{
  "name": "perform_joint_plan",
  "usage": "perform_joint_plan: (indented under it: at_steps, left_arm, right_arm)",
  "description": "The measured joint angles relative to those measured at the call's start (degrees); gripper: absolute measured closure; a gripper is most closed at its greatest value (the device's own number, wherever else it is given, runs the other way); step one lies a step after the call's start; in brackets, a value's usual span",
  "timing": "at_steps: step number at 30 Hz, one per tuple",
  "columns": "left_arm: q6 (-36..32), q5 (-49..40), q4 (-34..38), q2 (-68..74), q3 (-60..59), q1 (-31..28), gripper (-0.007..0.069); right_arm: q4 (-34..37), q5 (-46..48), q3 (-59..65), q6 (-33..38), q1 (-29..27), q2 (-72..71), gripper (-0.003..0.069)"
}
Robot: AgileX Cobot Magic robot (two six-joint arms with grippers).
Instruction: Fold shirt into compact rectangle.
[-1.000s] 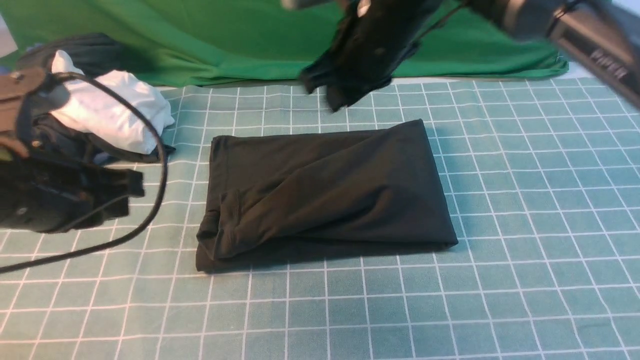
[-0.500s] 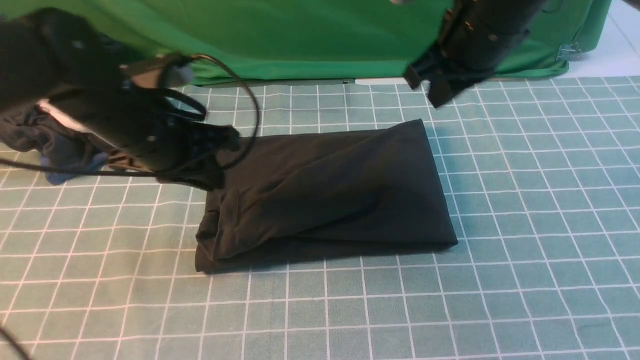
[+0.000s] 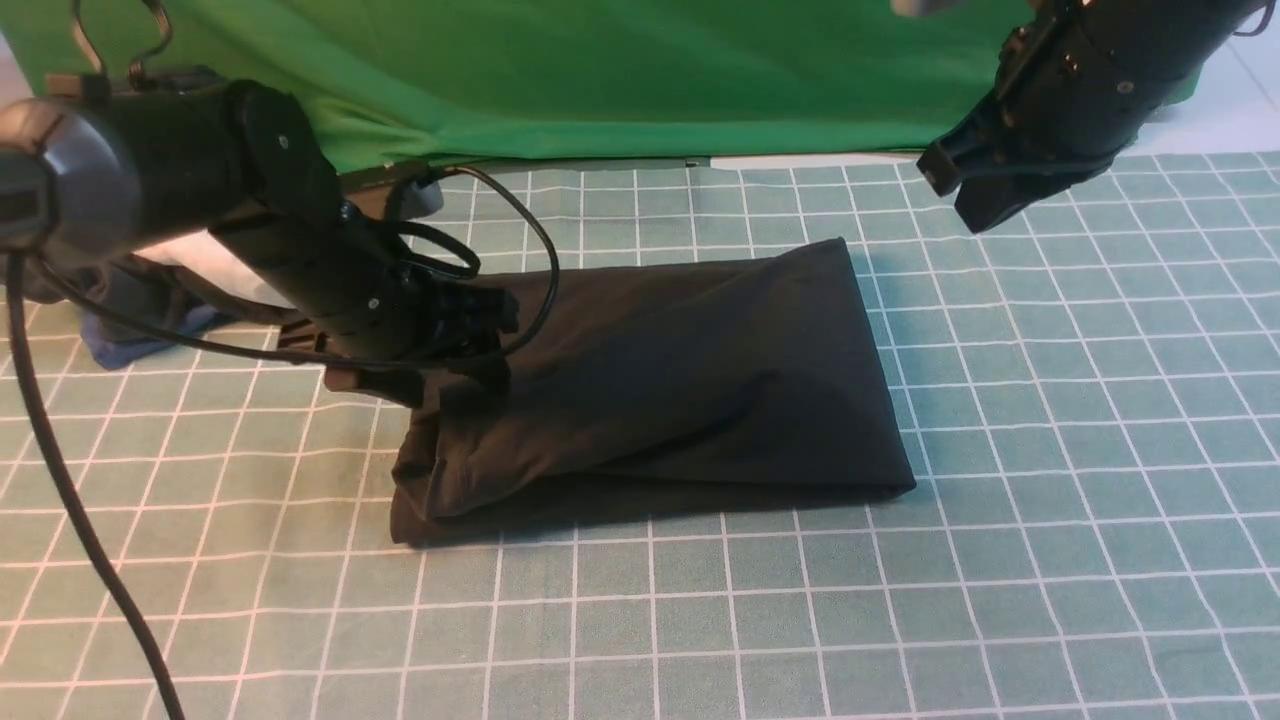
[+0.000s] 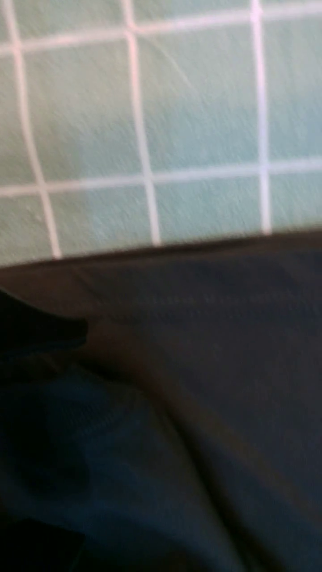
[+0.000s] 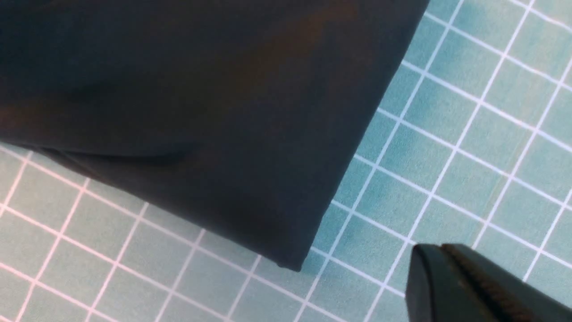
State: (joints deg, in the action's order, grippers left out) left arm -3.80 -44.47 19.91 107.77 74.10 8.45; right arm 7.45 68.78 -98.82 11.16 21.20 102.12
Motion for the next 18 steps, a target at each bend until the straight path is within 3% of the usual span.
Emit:
perform_joint_plan:
  at_steps: [2,5,7,9,10,12,18]
  left_arm:
    - [-0.82,0.54,0.65,0.49,0.0,0.06,0.0134]
    - [-1.29,0.96,1.11,1.91,0.0,0.06,0.0221]
    - [-1.34,1.02,1.16,2.33,0.0,0.06,0.0342]
    - [-1.99,1.17,1.16,2.33,0.0,0.06,0.0407]
    - [-2.9,1.92,1.1,2.27,0.0,0.06,0.0513]
    - [-3.93,3.11,-0.16,1.99,0.0,0.06,0.0589]
    - [-4.19,4.33,-8.17,0.26,0.86,0.06,0.061]
  right_arm:
    - [0.0,0.0,0.05,0.07,0.0,-0.06,0.0645]
    - [0.0,-0.06,0.05,0.07,0.0,-0.11,0.0645]
    - [0.0,-0.12,0.05,0.07,0.0,-0.11,0.0644]
    - [0.0,-0.18,0.05,0.07,0.0,-0.11,0.0644]
    - [0.0,-0.24,0.05,0.07,0.0,-0.11,0.0644]
    - [0.0,-0.24,0.05,0.07,0.0,-0.11,0.0644]
    - [0.0,-0.24,0.05,0.07,0.0,-0.11,0.0644]
